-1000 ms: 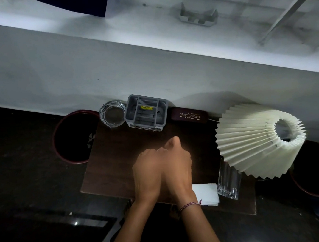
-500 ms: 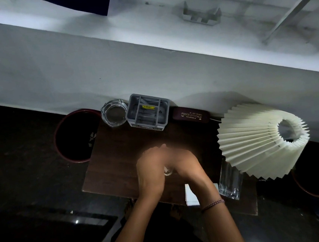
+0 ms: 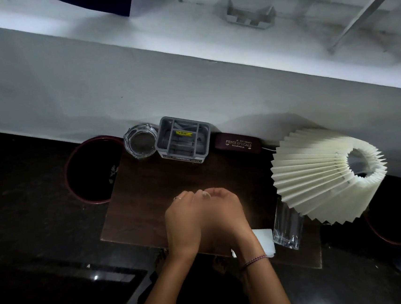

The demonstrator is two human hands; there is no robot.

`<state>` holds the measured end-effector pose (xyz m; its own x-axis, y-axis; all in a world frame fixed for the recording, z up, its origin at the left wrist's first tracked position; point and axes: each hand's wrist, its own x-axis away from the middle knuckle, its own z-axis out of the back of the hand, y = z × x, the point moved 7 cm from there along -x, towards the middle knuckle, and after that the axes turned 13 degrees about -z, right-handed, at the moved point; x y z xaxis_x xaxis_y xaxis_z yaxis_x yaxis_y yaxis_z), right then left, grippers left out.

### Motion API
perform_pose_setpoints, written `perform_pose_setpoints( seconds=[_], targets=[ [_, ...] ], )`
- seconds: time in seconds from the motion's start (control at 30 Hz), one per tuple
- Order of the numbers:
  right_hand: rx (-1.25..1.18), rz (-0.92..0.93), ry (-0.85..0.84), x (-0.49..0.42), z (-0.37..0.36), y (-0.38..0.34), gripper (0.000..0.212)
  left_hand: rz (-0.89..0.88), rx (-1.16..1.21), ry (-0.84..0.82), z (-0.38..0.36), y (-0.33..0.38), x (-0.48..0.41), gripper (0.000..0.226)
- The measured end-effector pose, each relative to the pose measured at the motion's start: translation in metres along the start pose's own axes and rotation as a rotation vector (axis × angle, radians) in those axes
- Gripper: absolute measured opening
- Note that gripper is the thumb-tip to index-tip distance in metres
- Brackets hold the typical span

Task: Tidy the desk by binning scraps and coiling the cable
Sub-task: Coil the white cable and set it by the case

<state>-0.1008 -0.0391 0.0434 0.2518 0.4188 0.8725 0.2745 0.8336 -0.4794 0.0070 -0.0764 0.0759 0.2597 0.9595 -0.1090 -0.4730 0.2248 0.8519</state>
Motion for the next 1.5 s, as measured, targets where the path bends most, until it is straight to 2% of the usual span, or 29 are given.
perform_pose_setpoints(
  seconds=[0.07, 0.17, 0.23, 0.37, 0.43, 0.63, 0.8, 0.87, 0.93, 1.1, 1.17, 1.23, 1.4, 1.5],
  targets=[
    [-0.044, -0.021, -0.069, 0.000, -0.001, 0.002, 0.012, 0.028, 0.046, 0.032, 0.000, 0.001, 0.000, 0.053],
    [-0.116, -0.014, -0.016, 0.000, 0.006, 0.005, 0.009, 0.039, 0.075, 0.044, -0.003, 0.005, -0.001, 0.054],
    [-0.132, -0.013, -0.038, 0.000, 0.009, 0.005, 0.005, 0.040, 0.096, 0.047, -0.004, 0.005, -0.002, 0.052],
    [-0.230, -0.036, -0.323, 0.005, 0.003, 0.005, 0.020, 0.055, 0.081, 0.086, -0.001, -0.003, -0.009, 0.045],
    [-0.224, -0.019, -0.345, 0.006, 0.005, 0.005, 0.025, 0.050, 0.073, 0.082, -0.002, -0.005, -0.010, 0.043],
    [-0.220, 0.003, -0.149, 0.007, 0.003, 0.006, 0.026, 0.004, 0.047, 0.095, -0.003, 0.001, -0.009, 0.039],
    [-0.105, 0.027, 0.160, 0.006, 0.014, 0.009, 0.013, -0.074, -0.003, 0.030, -0.008, 0.014, -0.005, 0.035],
    [-0.051, 0.050, 0.233, 0.005, 0.019, 0.007, 0.010, -0.075, -0.012, 0.004, -0.010, 0.011, -0.003, 0.039],
    [0.008, 0.067, 0.269, 0.004, 0.023, 0.005, 0.013, -0.091, -0.018, -0.027, -0.013, 0.010, -0.004, 0.043],
    [0.159, 0.144, 0.261, 0.003, 0.027, -0.003, 0.017, -0.052, 0.015, -0.038, -0.016, 0.006, -0.008, 0.034],
    [0.208, 0.158, 0.220, 0.003, 0.025, -0.006, 0.013, -0.032, 0.030, -0.016, -0.017, 0.006, -0.011, 0.036],
    [0.180, 0.146, 0.112, 0.003, 0.022, -0.009, 0.007, -0.008, 0.059, 0.000, -0.019, 0.005, -0.014, 0.038],
    [0.102, 0.072, -0.184, 0.005, 0.023, -0.015, 0.016, 0.103, 0.128, 0.068, -0.015, -0.006, -0.018, 0.043],
    [0.139, 0.049, -0.248, 0.006, 0.024, -0.016, 0.021, 0.166, 0.219, 0.096, -0.014, -0.012, -0.020, 0.044]
  ],
)
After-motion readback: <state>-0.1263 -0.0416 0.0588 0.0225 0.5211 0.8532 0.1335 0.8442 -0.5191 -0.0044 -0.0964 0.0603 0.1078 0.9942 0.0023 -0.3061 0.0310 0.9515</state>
